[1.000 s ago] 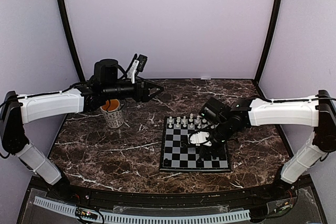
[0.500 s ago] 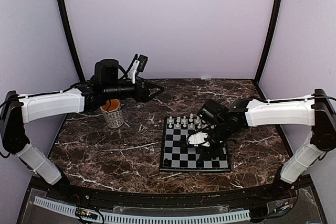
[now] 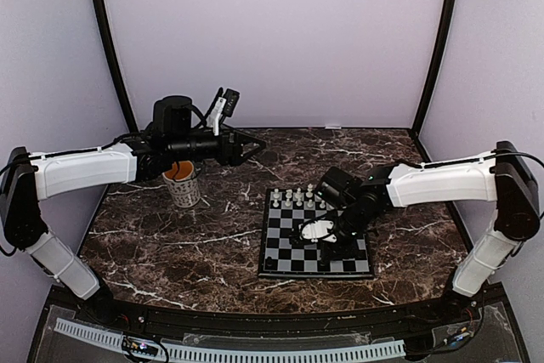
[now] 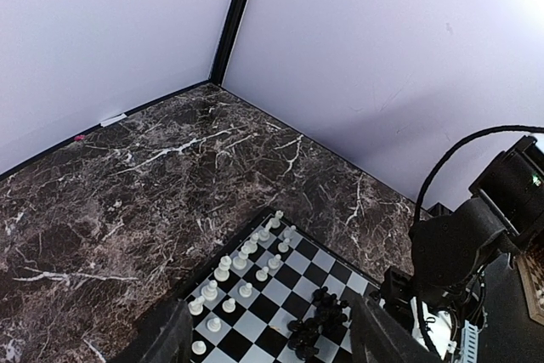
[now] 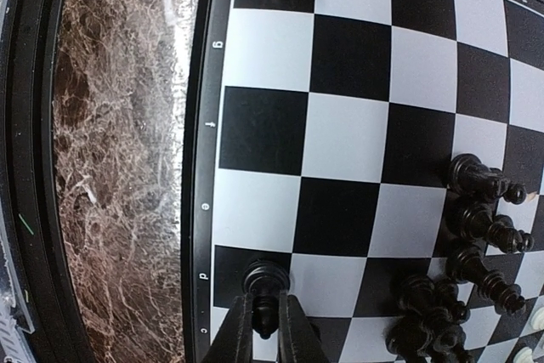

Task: Set up the chess pieces on the board
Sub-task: Pick up the bishop from the chessboard, then place the bishop on c8.

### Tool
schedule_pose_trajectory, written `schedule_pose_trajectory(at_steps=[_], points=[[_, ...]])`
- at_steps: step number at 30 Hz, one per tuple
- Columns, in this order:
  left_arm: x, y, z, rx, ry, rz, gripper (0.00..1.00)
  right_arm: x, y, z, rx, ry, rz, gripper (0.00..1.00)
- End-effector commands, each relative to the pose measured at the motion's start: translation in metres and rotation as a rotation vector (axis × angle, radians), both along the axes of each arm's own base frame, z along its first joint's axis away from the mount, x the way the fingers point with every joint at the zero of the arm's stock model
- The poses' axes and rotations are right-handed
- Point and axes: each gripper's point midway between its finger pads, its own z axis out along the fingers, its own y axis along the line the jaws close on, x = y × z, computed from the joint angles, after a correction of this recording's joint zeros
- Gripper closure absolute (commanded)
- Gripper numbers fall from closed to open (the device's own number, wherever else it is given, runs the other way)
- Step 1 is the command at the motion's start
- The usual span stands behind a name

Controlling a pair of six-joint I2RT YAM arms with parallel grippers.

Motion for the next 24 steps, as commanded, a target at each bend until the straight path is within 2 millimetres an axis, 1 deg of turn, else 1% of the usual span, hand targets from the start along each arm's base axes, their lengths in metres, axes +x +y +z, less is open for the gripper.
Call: schedule_pose_trajectory(at_steps=[1, 7, 9, 13, 18, 24], points=[[-0.001, -0.004, 0.014, -0.019, -0.026, -0.022, 0.35, -0.001, 0.003, 0.023, 0.047, -0.036, 0.012, 0.91], [0.000, -0.005, 0.012, -0.018, -0.022, -0.023, 0.35, -0.013, -0.013, 0.031, 0.046, -0.040, 0.024, 0.91], [0.000, -0.005, 0.011, -0.018, -0.019, -0.025, 0.35, -0.015, -0.018, 0.029, 0.036, -0.039, 0.023, 0.91], [0.000, -0.006, 0.009, -0.018, -0.013, -0.027, 0.35, -0.018, -0.027, 0.018, 0.003, -0.039, 0.020, 0.91], [0.000, -0.006, 0.008, -0.017, -0.010, -0.028, 0.35, -0.017, -0.031, 0.008, -0.018, -0.041, 0.014, 0.91], [0.000, -0.006, 0.009, -0.019, -0.011, -0.028, 0.35, -0.013, -0.029, 0.005, -0.022, -0.058, 0.005, 0.91]])
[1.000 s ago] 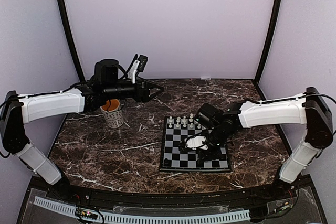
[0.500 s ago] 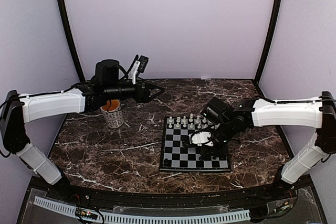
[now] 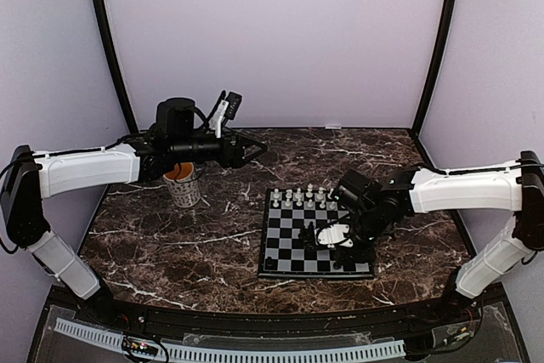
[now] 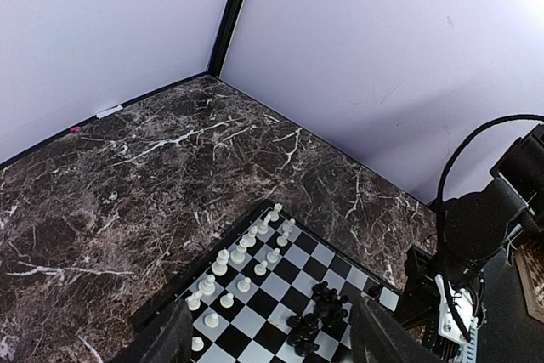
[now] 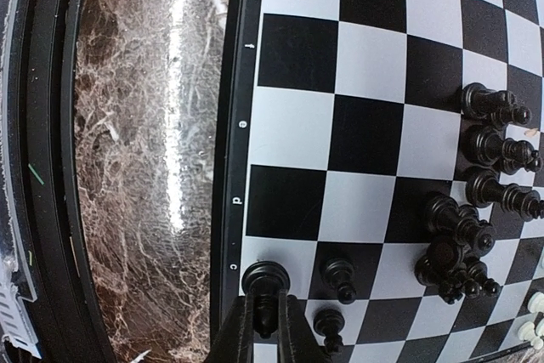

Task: Set up the chess pieces on the board
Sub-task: Place the bishop on c8, then pick up the rook from the chessboard.

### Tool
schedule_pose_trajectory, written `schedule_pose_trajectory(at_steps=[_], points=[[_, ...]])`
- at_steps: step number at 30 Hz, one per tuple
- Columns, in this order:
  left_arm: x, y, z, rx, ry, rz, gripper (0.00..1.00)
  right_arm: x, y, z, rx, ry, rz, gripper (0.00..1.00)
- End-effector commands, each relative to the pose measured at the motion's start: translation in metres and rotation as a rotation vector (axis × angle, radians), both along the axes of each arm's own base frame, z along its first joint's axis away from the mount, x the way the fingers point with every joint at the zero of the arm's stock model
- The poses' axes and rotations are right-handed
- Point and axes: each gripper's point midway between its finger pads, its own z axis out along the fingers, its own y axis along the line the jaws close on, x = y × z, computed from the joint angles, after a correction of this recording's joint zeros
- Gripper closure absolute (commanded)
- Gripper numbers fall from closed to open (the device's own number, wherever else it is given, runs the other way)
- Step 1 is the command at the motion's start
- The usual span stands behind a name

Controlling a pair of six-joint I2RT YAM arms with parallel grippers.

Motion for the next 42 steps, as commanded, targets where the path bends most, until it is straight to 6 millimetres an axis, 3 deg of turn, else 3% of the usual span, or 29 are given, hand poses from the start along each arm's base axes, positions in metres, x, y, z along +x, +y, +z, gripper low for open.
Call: schedule_pose_trajectory(at_steps=[1, 10, 13, 22, 25, 28, 31, 34, 42], points=[[-0.001, -0.003, 0.019, -0.029, -0.031, -0.018, 0.35, 0.002, 0.003, -0.006, -0.005, -0.017, 0.006, 0.91], [-0.001, -0.004, 0.019, -0.030, -0.032, -0.019, 0.35, 0.004, 0.006, -0.013, -0.010, -0.012, 0.005, 0.89], [-0.001, -0.004, 0.019, -0.028, -0.031, -0.019, 0.35, 0.004, 0.006, -0.013, -0.011, -0.012, 0.003, 0.82], [-0.001, -0.004, 0.018, -0.027, -0.029, -0.022, 0.35, 0.001, 0.009, 0.021, 0.039, -0.016, 0.019, 0.68], [-0.001, -0.004, 0.019, -0.028, -0.030, -0.023, 0.35, 0.012, 0.011, 0.039, 0.079, -0.032, 0.000, 0.68], [-0.002, -0.004, 0.020, -0.030, -0.031, -0.023, 0.35, 0.036, 0.009, 0.055, 0.148, -0.024, -0.075, 0.68], [-0.002, -0.004, 0.020, -0.030, -0.031, -0.025, 0.35, 0.070, 0.002, 0.057, 0.168, -0.043, -0.188, 0.71], [-0.002, -0.004, 0.020, -0.031, -0.030, -0.025, 0.34, 0.092, -0.003, 0.051, 0.173, -0.044, -0.267, 0.73], [-0.003, -0.004, 0.021, -0.033, -0.032, -0.028, 0.34, 0.089, -0.001, 0.029, 0.164, 0.015, -0.264, 0.71]])
